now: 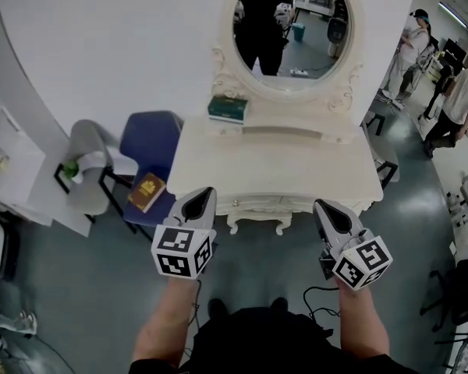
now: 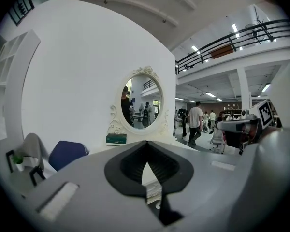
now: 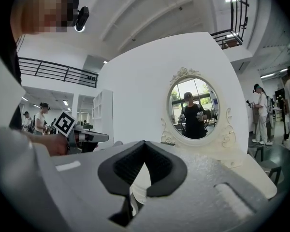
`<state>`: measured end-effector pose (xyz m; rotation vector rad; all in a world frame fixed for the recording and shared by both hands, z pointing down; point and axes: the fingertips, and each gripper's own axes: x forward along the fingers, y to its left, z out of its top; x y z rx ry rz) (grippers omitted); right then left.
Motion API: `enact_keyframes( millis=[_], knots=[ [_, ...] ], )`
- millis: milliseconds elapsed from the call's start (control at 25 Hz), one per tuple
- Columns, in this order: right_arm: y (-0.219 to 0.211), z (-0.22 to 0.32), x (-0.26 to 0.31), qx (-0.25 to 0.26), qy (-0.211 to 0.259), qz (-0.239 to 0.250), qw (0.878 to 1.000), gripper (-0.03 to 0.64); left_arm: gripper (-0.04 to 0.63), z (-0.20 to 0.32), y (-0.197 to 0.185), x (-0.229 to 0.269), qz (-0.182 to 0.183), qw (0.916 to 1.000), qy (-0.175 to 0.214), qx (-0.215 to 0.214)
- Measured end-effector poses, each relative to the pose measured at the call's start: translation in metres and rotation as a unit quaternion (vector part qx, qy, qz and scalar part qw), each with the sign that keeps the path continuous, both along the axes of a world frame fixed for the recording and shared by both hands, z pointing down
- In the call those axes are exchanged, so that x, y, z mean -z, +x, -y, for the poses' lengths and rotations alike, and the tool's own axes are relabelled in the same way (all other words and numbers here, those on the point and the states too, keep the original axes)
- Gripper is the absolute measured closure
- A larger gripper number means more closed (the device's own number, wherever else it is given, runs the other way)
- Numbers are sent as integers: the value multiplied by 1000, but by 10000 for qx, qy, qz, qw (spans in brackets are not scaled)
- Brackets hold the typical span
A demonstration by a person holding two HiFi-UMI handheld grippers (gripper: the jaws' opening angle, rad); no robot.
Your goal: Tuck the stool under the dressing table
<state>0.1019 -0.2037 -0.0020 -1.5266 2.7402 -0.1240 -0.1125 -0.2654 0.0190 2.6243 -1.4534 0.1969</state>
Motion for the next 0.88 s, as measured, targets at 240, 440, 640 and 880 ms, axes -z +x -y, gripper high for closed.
enact_keyframes(
  millis=[240, 440, 640, 880],
  knots=[
    [-2, -6, -8, 43, -45, 4, 10000, 615, 580, -7, 0, -3, -2, 10000, -25, -31],
    [-3, -6, -11, 80, -91, -1, 9999, 615, 580, -9, 3, -6, 7, 10000, -77, -33],
    [-3, -9, -15, 102, -137, 44, 9998, 615, 580, -11, 4, -8, 13, 9999, -116, -46],
    [1, -11, -17, 127, -160, 91, 9997, 615, 580, -15, 8, -8, 20, 9999, -146, -55]
  ],
)
